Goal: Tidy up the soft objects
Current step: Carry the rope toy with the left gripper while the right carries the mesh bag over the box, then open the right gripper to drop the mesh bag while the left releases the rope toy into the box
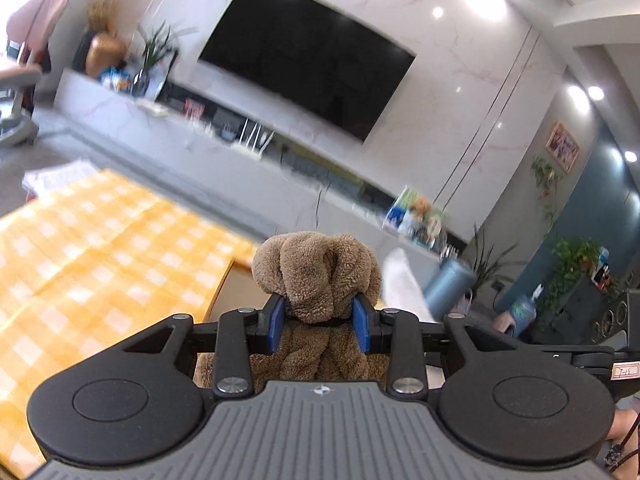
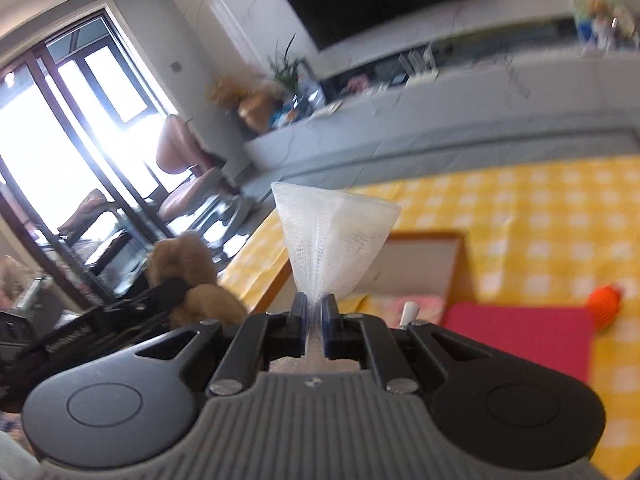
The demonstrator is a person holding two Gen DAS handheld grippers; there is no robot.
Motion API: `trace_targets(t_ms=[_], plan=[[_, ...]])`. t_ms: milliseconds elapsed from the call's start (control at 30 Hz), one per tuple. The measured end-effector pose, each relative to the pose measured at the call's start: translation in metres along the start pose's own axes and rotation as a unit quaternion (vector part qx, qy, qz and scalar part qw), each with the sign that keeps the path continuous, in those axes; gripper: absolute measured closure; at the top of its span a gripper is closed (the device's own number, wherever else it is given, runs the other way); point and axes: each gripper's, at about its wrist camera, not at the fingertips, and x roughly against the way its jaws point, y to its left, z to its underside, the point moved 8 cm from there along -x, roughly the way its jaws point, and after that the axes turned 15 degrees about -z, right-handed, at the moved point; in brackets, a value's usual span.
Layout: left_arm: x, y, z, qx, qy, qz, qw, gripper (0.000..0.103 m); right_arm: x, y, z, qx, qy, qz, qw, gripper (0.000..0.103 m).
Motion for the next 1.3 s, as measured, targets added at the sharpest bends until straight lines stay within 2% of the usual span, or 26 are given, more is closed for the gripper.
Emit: trace_targets(t_ms=[33,167,233,300,400,433,467,567,667,733,833,1000,1300], plan=[[-0.002,0.007,0.002,0.009,0.008,-0.003,0.9999,0.063,-0.008,-0.001,0.004,0.001,0.013,0.005,1.0,0.098],[-0.004,0.028,0.006,0.052,0.026,-0.011,0.9982,0.063,-0.034,-0.014,0.015,0.034,0.04,0.08,0.995,0.097],[0.002,0.037,0.011,0.049,0.025,-0.014,0.9984,0.063,-0.043,-0.021,0.02,0.034,0.048,0.099,0.993,0.097],[0.001,0.038,0.01,0.043,0.023,-0.015,0.9987,0.063,-0.052,-0.024,0.022,0.064,0.06,0.132,0.987,0.092],[0.001,0.036,0.01,0.037,0.027,-0.008,0.9989,0.063,-0.055,-0.026,0.025,0.101,0.064,0.174,0.977,0.078],[0.002,0.035,0.01,0.034,0.028,-0.006,0.999,0.063,-0.056,-0.025,0.026,0.103,0.065,0.175,0.977,0.072],[0.003,0.034,0.011,0.028,0.031,-0.007,0.9991,0.063,-0.057,-0.025,0.026,0.105,0.068,0.174,0.977,0.061],[0.006,0.033,0.012,0.004,0.035,-0.04,0.9986,0.063,-0.048,-0.019,0.024,0.136,0.06,0.192,0.97,0.042],[0.01,0.026,0.017,-0.049,0.054,-0.04,0.9965,0.063,-0.04,-0.013,0.008,0.154,0.032,0.184,0.97,0.025],[0.009,0.02,0.022,-0.082,0.072,-0.044,0.9931,0.063,-0.033,-0.01,0.004,0.142,0.02,0.167,0.975,0.025],[0.003,0.016,0.031,-0.103,0.094,-0.062,0.9882,0.063,-0.024,-0.011,-0.001,0.123,0.007,0.159,0.98,0.025],[-0.01,0.022,0.048,-0.098,0.147,-0.07,0.9819,0.063,-0.018,-0.01,0.004,0.119,0.013,0.174,0.977,0.025],[-0.031,0.021,0.067,-0.114,0.161,-0.103,0.9749,0.063,-0.02,-0.005,0.01,0.115,0.021,0.169,0.979,0.025]])
